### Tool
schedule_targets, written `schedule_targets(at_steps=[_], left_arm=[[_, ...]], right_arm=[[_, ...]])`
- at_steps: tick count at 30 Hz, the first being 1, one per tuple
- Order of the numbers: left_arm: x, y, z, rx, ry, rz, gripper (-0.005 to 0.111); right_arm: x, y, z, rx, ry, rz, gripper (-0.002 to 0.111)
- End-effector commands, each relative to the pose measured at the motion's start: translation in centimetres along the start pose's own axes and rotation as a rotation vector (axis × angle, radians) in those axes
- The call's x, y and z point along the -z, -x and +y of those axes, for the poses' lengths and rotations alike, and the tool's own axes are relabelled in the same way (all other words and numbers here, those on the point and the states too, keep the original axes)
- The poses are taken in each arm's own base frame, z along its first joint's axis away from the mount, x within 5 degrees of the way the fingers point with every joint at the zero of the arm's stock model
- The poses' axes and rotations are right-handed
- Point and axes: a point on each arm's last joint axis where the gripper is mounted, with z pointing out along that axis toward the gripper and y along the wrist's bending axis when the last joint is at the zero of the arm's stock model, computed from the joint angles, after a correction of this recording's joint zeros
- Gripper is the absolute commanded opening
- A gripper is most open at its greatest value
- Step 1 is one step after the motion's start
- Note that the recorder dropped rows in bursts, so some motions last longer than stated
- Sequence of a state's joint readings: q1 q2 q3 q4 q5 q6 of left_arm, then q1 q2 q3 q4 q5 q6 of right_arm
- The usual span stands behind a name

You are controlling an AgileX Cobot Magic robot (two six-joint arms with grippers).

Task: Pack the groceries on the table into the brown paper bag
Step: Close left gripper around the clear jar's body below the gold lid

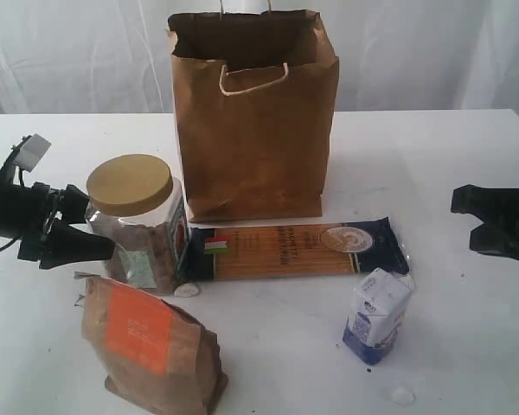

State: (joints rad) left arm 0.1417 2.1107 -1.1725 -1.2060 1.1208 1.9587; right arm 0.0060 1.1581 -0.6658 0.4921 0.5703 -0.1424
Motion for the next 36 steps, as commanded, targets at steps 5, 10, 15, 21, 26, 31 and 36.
schedule_targets(at_steps=[5, 10, 15, 21, 26, 31, 36], left_arm=[[0.0, 0.8, -0.9, -0.15, -0.07, -0.08, 0.105], [0.0, 1.6, -0.3, -0.125, -0.004, -0.172, 0.105], [0.2, 2.0, 0.6, -0.098, 0.1, -0.211, 0.105], [0.1, 1.9, 0.2, -0.11, 0.054, -0.195, 0.105], [0.0, 0.9, -0.8, -0.146, -0.06, -0.093, 0.105], [-0.2, 0.2, -1.3, -0.168, -0.118, -0.016, 0.105], [-1.1, 0.4, -1.6, -0.18, -0.151, 0.0, 0.105]], right_arm=[[0.0, -0.1, -0.1, 0.008, -0.003, -0.001, 0.0], [0.0, 0.1, -0.2, 0.039, -0.006, -0.019, 0.0], [0.0, 0.1, -0.2, 0.037, -0.006, -0.017, 0.0], [0.0, 0.1, -0.2, 0.037, -0.006, -0.017, 0.0], [0.0, 0.1, -0.2, 0.037, -0.006, -0.019, 0.0], [0.0, 0.1, -0.2, 0.037, -0.006, -0.019, 0.0], [0.0, 0.1, -0.2, 0.037, -0.006, -0.019, 0.0]])
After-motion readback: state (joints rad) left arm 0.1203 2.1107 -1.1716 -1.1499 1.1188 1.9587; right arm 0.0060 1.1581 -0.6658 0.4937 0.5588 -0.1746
